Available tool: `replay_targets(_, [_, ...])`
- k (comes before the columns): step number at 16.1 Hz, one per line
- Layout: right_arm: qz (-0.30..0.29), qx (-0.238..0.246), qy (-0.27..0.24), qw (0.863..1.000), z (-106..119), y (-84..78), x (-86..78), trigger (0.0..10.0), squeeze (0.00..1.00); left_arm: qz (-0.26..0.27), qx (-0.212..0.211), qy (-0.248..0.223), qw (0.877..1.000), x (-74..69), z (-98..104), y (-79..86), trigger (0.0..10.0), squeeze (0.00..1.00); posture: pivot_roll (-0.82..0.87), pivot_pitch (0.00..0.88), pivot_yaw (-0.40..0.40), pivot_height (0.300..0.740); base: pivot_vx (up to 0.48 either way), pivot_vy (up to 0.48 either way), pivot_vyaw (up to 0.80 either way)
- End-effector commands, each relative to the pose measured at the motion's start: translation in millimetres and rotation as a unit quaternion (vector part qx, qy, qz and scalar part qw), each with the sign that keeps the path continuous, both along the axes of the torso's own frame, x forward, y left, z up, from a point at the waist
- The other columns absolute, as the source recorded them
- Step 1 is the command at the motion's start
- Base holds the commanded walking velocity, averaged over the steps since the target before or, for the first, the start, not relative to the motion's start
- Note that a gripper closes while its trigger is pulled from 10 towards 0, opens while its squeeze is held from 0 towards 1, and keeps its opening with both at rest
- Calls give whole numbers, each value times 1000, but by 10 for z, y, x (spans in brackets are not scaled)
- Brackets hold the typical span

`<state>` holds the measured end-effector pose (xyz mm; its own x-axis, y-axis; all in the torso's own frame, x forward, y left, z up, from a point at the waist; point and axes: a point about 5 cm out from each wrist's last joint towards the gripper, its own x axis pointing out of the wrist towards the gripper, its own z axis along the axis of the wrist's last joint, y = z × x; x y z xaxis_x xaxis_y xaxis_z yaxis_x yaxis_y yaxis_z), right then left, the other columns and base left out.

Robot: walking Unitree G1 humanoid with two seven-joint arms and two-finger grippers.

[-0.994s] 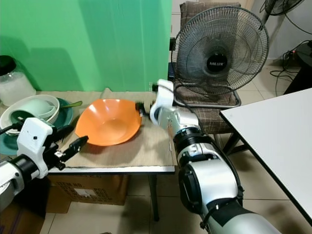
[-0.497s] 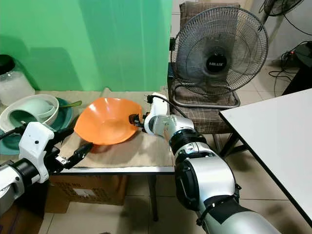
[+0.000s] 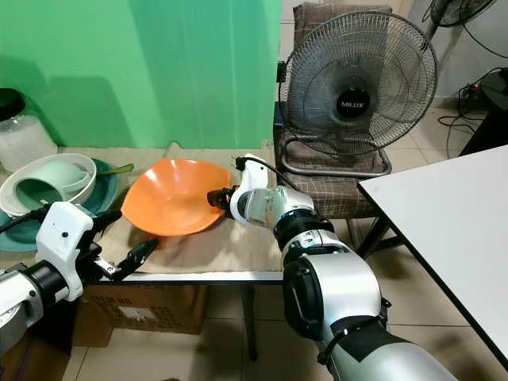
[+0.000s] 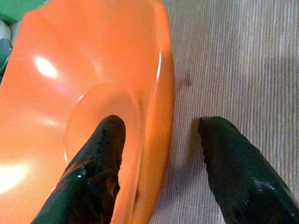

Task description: Setting the table

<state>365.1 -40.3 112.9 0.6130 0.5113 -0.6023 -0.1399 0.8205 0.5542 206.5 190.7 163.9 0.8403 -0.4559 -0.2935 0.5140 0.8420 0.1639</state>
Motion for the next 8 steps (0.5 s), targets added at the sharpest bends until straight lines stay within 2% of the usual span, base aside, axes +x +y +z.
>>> replay_targets(1, [2,19,6,1000,39,37,3,0,0,-11,5,-7,1000,-12,33,-26,10000,627,-25,0,11,740,0,0,0])
replay_targets(8, [-9,49,10,999,55,44,9,0,0,-7,10,-15,1000,19,49,-5,10000,627,-20,0,14,740,0,0,0])
